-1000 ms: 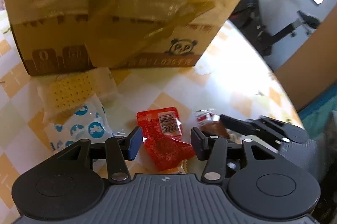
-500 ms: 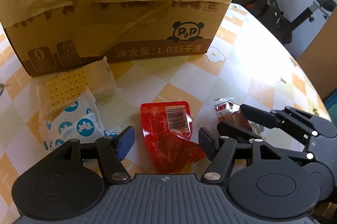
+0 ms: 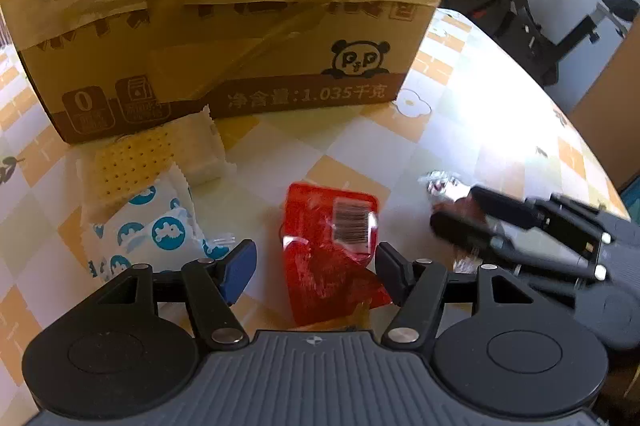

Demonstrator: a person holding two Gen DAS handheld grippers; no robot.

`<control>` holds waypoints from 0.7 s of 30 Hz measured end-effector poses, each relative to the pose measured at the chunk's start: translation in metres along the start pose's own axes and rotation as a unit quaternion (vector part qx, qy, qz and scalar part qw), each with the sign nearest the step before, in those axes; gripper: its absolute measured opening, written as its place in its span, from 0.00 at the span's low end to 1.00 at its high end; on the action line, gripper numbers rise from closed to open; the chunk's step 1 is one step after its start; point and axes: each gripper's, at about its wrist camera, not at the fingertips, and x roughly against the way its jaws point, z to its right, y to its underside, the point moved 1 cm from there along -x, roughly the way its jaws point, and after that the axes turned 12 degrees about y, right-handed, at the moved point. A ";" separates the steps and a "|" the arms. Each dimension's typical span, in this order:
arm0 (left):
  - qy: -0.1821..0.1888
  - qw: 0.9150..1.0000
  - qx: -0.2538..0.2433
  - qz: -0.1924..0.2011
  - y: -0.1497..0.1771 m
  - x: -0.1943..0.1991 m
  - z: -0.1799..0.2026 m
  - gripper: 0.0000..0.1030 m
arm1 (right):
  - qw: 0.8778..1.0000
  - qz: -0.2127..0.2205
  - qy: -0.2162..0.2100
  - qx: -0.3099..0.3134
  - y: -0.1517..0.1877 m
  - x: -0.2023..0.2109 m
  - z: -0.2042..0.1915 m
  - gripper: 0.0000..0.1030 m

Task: Organize snacks
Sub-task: 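Grasp the brown packet with the right tool while the left reaches the red packet, then close the left tool on the red packet while the right holds the brown packet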

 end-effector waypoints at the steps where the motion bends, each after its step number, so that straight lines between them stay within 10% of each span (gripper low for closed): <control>1: -0.003 1.000 -0.006 0.000 0.002 0.001 0.002 0.65 | 1.000 -0.001 0.000 -0.009 0.000 0.000 0.003 0.39; 14: -0.026 0.998 -0.061 0.000 0.008 -0.004 0.015 0.66 | 1.000 0.003 -0.002 -0.025 0.000 0.002 0.005 0.39; 21: 0.004 0.997 -0.082 0.010 0.010 -0.005 0.019 0.49 | 1.000 0.001 -0.006 -0.026 0.001 0.002 0.005 0.40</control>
